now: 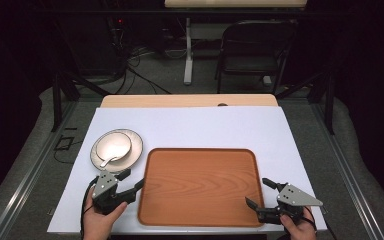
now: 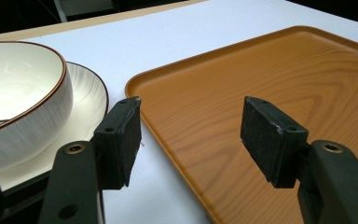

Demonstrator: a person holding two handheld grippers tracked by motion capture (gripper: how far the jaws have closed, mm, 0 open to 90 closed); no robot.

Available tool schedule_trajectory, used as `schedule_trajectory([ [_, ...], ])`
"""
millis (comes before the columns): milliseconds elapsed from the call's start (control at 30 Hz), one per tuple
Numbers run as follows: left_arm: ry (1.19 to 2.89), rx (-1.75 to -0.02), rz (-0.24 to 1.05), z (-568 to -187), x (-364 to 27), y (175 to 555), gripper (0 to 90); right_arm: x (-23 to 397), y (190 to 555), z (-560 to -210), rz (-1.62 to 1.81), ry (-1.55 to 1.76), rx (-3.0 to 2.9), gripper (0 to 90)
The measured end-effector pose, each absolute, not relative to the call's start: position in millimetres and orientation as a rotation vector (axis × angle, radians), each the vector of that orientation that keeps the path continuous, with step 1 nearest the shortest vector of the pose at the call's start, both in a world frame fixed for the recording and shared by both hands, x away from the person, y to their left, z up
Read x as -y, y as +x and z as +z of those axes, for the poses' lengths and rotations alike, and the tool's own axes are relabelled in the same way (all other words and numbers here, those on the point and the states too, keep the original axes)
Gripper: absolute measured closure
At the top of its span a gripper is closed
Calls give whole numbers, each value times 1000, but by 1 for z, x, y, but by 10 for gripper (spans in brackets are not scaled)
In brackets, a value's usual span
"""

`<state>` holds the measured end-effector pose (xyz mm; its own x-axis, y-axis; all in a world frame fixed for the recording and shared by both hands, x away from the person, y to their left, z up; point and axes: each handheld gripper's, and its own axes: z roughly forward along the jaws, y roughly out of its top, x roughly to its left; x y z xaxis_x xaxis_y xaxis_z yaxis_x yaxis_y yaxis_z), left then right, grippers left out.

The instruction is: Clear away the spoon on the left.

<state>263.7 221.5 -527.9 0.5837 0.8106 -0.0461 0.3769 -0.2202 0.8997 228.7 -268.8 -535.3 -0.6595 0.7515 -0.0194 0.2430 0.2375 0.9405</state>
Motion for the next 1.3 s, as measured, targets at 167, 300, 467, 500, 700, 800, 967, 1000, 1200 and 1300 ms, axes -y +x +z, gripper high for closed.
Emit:
schedule_trajectory([
  [167, 1826, -967, 564, -528, -221, 263, 383, 268, 228, -535, 1423, 916, -2044, 144],
  [300, 1839, -975, 580, -528, -220, 263, 333, 268, 229, -535, 1422, 908, -2046, 144],
  [467, 1839, -985, 585, -528, -219, 263, 316, 267, 228, -535, 1422, 910, -2046, 144],
  [500, 1841, -987, 582, -528, -220, 263, 316, 267, 228, -535, 1422, 911, -2047, 144],
  [700, 1844, -997, 569, -528, -220, 264, 316, 268, 229, -535, 1423, 911, -2048, 144],
  [800, 1838, -998, 569, -529, -221, 264, 316, 268, 229, -535, 1422, 908, -2047, 144],
  [967, 1814, -1016, 574, -527, -225, 264, 317, 268, 229, -535, 1422, 909, -2046, 144],
  [1000, 1809, -1024, 577, -527, -226, 264, 317, 268, 229, -535, 1422, 909, -2046, 144],
  [1200, 1769, -1067, 563, -526, -234, 265, 322, 268, 229, -535, 1421, 911, -2049, 144],
  [1300, 1761, -1077, 571, -525, -236, 265, 325, 268, 229, -535, 1423, 911, -2049, 144],
])
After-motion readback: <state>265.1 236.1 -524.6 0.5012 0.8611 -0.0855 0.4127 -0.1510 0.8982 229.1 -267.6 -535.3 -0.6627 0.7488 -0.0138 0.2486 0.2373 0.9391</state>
